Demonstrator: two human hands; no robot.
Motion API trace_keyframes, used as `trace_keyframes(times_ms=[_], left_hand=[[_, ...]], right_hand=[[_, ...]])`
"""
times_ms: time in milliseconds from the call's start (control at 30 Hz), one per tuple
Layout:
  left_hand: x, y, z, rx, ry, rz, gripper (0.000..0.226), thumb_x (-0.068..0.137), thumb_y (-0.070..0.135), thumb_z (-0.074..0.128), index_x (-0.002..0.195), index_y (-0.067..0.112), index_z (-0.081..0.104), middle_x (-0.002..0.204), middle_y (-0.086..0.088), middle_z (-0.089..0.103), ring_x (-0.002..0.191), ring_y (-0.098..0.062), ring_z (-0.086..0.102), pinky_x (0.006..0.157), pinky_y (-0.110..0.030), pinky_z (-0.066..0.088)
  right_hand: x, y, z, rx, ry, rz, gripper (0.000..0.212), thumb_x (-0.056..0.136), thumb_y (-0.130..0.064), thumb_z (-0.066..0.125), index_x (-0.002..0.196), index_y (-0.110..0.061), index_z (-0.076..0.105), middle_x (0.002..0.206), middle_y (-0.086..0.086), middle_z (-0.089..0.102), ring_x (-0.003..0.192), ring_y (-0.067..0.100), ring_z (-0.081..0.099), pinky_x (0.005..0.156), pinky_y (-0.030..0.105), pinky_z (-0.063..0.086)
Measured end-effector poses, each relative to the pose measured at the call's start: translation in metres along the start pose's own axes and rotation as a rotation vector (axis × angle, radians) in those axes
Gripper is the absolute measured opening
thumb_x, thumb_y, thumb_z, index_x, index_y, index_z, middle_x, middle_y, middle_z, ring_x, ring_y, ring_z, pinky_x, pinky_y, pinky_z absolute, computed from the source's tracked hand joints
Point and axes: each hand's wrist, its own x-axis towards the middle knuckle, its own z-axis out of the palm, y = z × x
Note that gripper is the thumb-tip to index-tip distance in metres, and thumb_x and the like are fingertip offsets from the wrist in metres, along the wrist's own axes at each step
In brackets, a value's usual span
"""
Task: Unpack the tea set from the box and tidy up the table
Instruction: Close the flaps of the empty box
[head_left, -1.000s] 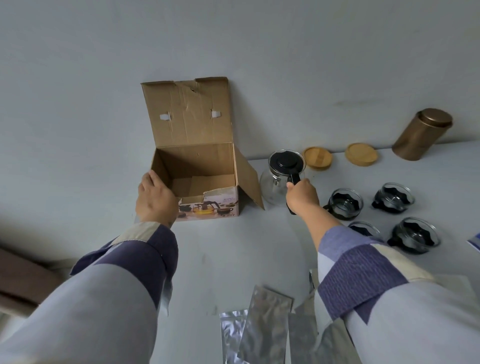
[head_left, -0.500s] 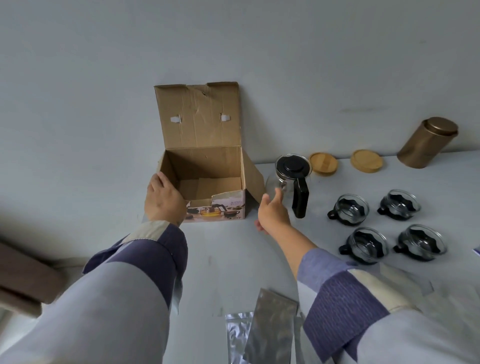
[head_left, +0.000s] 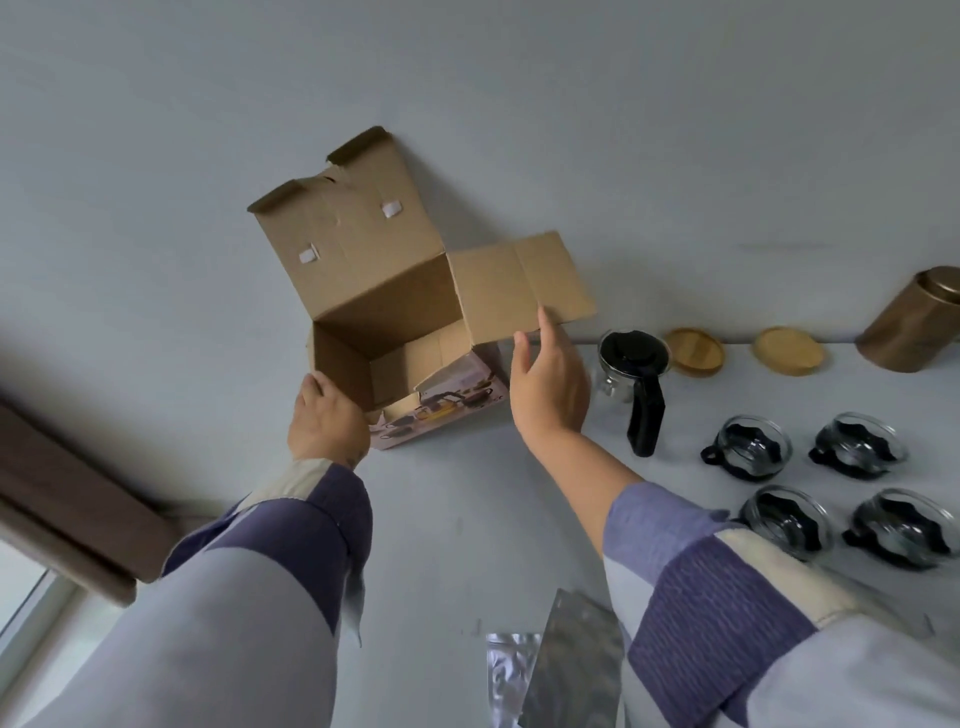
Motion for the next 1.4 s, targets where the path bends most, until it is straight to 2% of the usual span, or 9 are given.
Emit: trace_keyframes(times_ms=[200, 300, 400, 633, 767, 900, 1033, 1200, 1400], left_hand=[[-0.008, 0.011, 0.004, -0.036, 0.016, 0.026, 0.067, 0.092, 0.005, 0.043, 0.149, 0.002, 0.007, 0.153, -0.013, 0.018, 0.135, -0.032, 0.031, 0.107, -0.041, 0.037], [-0.013, 0.022, 0.006, -0.047, 0.017, 0.054, 0.066, 0.094, 0.008, 0.04, 0.149, 0.003, 0.004, 0.155, -0.011, 0.013, 0.137, -0.031, 0.029, 0.108, -0.04, 0.036], [-0.016, 0.031, 0.007, -0.045, 0.012, 0.072, 0.067, 0.096, 0.012, 0.04, 0.15, 0.003, 0.0, 0.156, -0.012, 0.009, 0.139, -0.032, 0.025, 0.11, -0.041, 0.034], [-0.011, 0.039, 0.008, -0.11, -0.024, 0.101, 0.06, 0.097, 0.016, 0.038, 0.149, 0.01, 0.01, 0.154, -0.008, 0.018, 0.135, -0.031, 0.033, 0.108, -0.043, 0.038], [-0.001, 0.029, 0.009, -0.347, 0.019, -0.093, 0.05, 0.096, 0.035, 0.03, 0.141, 0.013, 0.025, 0.139, -0.016, 0.039, 0.119, -0.035, 0.047, 0.097, -0.051, 0.045], [0.003, 0.024, 0.002, -0.642, 0.13, -0.394, 0.05, 0.099, 0.038, 0.026, 0.14, 0.01, 0.032, 0.135, -0.016, 0.049, 0.114, -0.035, 0.055, 0.095, -0.047, 0.048], [0.0, 0.033, -0.013, -0.622, 0.323, -0.079, 0.044, 0.102, 0.034, 0.027, 0.142, 0.019, 0.039, 0.139, -0.006, 0.051, 0.124, -0.026, 0.051, 0.1, -0.036, 0.042], [0.014, 0.044, 0.001, -0.317, -0.08, 0.248, 0.048, 0.103, 0.032, 0.019, 0.147, 0.013, 0.026, 0.158, -0.007, 0.018, 0.146, -0.023, 0.014, 0.117, -0.038, 0.02], [0.014, 0.035, 0.021, 0.113, -0.061, 0.31, 0.056, 0.103, 0.031, 0.013, 0.15, 0.003, 0.003, 0.159, -0.011, -0.006, 0.147, -0.022, -0.01, 0.12, -0.033, 0.001]], right_hand=[[0.009, -0.004, 0.0, 0.161, 0.256, -0.146, 0.028, 0.092, -0.023, 0.055, 0.119, -0.017, 0.057, 0.11, 0.003, 0.068, 0.094, 0.028, 0.066, 0.07, 0.042, 0.054], [0.008, -0.004, 0.001, 0.175, 0.203, -0.162, 0.021, 0.093, -0.015, 0.052, 0.106, -0.025, 0.038, 0.08, 0.003, 0.061, 0.069, 0.034, 0.061, 0.05, 0.036, 0.042], [0.008, -0.001, 0.004, 0.051, 0.126, -0.261, 0.033, 0.093, -0.013, 0.053, 0.101, -0.025, 0.023, 0.081, 0.01, 0.066, 0.063, 0.042, 0.061, 0.049, 0.034, 0.036], [0.018, 0.016, 0.013, -0.249, -0.018, -0.591, 0.048, 0.077, -0.015, 0.075, 0.101, -0.015, 0.033, 0.049, 0.005, 0.056, 0.031, 0.025, 0.049, 0.035, 0.019, 0.029], [0.01, 0.012, 0.022, -0.402, -0.231, -0.668, 0.041, 0.089, -0.015, 0.061, 0.123, -0.02, 0.039, 0.093, 0.005, 0.067, 0.078, 0.025, 0.067, 0.051, 0.029, 0.048], [0.007, 0.016, 0.029, -0.494, -0.332, -0.619, 0.041, 0.097, -0.014, 0.049, 0.135, -0.028, 0.046, 0.136, -0.001, 0.052, 0.122, 0.024, 0.05, 0.07, 0.032, 0.049], [0.008, 0.019, 0.027, -0.425, -0.37, -0.572, 0.036, 0.098, -0.023, 0.048, 0.133, -0.03, 0.052, 0.141, -0.005, 0.051, 0.129, 0.021, 0.045, 0.081, 0.036, 0.05], [0.018, 0.032, 0.034, -0.171, -0.366, -0.541, 0.035, 0.087, -0.032, 0.065, 0.121, -0.023, 0.065, 0.132, -0.002, 0.06, 0.123, 0.02, 0.052, 0.104, 0.047, 0.039], [0.04, 0.037, 0.048, 0.098, -0.289, -0.261, 0.03, 0.096, -0.026, 0.051, 0.12, -0.014, 0.065, 0.128, 0.004, 0.062, 0.12, 0.021, 0.053, 0.098, 0.03, 0.041]])
